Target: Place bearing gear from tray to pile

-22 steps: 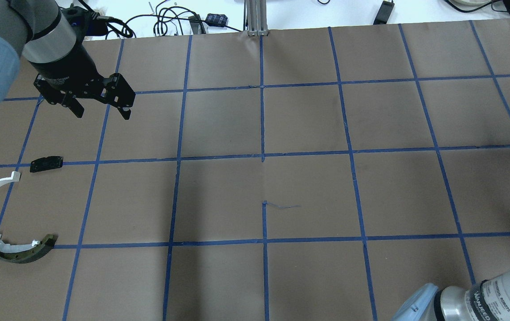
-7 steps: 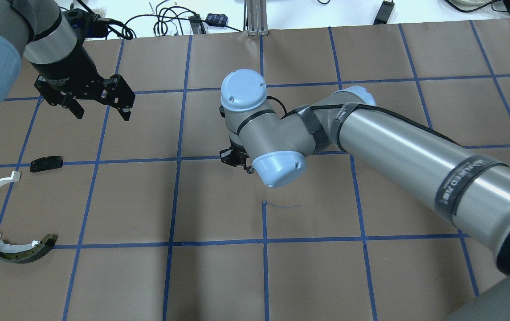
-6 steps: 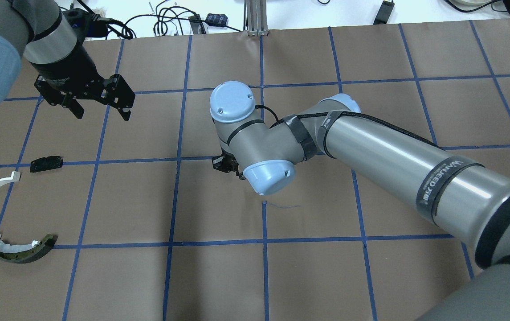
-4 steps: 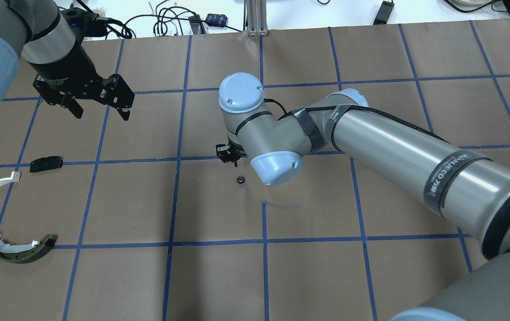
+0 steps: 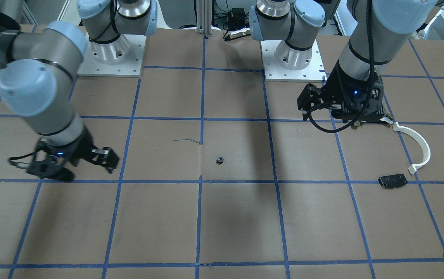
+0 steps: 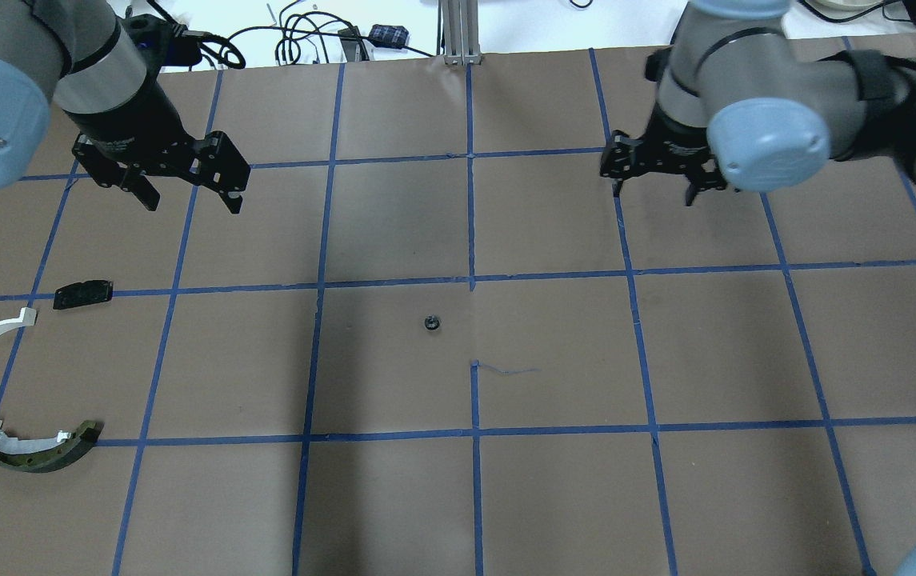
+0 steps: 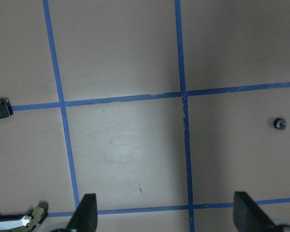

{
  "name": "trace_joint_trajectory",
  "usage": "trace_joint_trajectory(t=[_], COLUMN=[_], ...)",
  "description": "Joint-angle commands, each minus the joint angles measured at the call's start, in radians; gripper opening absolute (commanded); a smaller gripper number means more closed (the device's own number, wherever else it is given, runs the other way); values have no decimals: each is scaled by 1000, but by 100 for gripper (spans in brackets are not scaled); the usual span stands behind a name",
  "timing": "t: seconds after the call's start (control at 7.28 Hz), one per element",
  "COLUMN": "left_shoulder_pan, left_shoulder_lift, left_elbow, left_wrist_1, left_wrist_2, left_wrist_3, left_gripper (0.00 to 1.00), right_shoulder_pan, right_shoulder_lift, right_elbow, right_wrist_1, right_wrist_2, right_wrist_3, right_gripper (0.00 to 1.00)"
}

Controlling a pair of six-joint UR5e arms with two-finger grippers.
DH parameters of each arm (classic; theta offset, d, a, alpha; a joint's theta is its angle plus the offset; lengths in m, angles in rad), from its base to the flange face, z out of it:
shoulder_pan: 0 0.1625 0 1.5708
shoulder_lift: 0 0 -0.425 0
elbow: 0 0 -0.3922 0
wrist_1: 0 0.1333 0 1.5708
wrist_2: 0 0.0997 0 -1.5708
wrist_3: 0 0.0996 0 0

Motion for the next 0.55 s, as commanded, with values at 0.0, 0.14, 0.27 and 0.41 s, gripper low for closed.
trace_joint_trajectory(t=[0.0,0.14,0.27,0.41], left_shoulder_pan=[-98,-161,-226,-249], left_shoulder_lift=[-45,-71,-97,-151], left_elbow=[-44,-73,-113,-147], left_wrist_1=[12,89,162,311], left_wrist_2=[1,-9,-8,-73], left_wrist_3=[-19,-39,-93,-136], left_gripper=[100,100,100,100], right_shoulder_pan=[-368,-527,-649,-755], right_shoulder_lift=[-11,13,56,135], right_elbow=[19,36,44,35], right_wrist_1=[26,20,-43,-162], right_wrist_2=[-13,-8,-29,-49], right_wrist_3=[-418,-610,-797,-892], right_gripper=[100,100,100,100])
